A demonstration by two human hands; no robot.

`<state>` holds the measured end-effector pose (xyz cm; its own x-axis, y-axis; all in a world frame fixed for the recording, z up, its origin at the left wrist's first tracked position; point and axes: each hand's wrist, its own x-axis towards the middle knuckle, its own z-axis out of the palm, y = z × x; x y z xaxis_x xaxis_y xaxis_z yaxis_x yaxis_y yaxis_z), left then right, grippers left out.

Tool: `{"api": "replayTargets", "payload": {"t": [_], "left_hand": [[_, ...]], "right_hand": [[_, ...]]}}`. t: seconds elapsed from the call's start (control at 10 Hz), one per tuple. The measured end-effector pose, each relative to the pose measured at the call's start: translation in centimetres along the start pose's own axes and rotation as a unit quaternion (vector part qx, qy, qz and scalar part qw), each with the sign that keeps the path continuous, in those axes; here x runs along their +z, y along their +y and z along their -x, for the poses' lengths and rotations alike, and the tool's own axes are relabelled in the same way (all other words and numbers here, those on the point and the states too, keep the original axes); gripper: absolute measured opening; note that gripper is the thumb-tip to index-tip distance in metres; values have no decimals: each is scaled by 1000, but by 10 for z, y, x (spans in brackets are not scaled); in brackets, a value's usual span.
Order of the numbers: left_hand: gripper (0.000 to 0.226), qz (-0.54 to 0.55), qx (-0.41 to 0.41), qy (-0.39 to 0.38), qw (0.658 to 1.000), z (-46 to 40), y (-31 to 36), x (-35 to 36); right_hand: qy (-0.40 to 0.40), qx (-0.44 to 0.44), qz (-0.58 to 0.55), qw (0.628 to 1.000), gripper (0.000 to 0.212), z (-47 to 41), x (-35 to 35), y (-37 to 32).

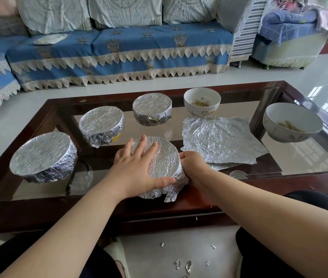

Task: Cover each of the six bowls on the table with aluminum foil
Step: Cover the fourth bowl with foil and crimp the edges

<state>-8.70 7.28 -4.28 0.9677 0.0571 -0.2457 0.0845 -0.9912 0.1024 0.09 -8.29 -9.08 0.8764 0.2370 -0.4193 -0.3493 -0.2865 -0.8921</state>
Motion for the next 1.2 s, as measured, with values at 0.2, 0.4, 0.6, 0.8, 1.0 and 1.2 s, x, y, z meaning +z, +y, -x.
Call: {"api": "replayTargets", "payload": {"t": [0.2, 0.4, 0.6, 0.8, 1.0, 1.2], "left_hand": [[120, -3, -3, -6, 1000, 1, 2, -2], [121, 2, -6, -6, 1000, 0, 1, -1], [119, 13, -41, 3, 999, -1, 10, -1], [121, 55, -137, 50, 988, -10, 37, 3], [116, 63, -143, 45, 987, -11, 40, -2], [114, -19, -86, 101, 991, -9, 27, -7]], "right_hand": [[3, -1, 95, 995, 36, 0, -4, -4], [-2, -62, 232, 971, 38, 5, -8, -14], [46, -166, 406, 897, 20, 12, -24, -28], [86, -258, 287, 918, 35, 22, -20, -38], [72, -251, 174, 950, 27, 16, -15, -27], [69, -286, 183, 938, 28, 10, -15, -21]]}}
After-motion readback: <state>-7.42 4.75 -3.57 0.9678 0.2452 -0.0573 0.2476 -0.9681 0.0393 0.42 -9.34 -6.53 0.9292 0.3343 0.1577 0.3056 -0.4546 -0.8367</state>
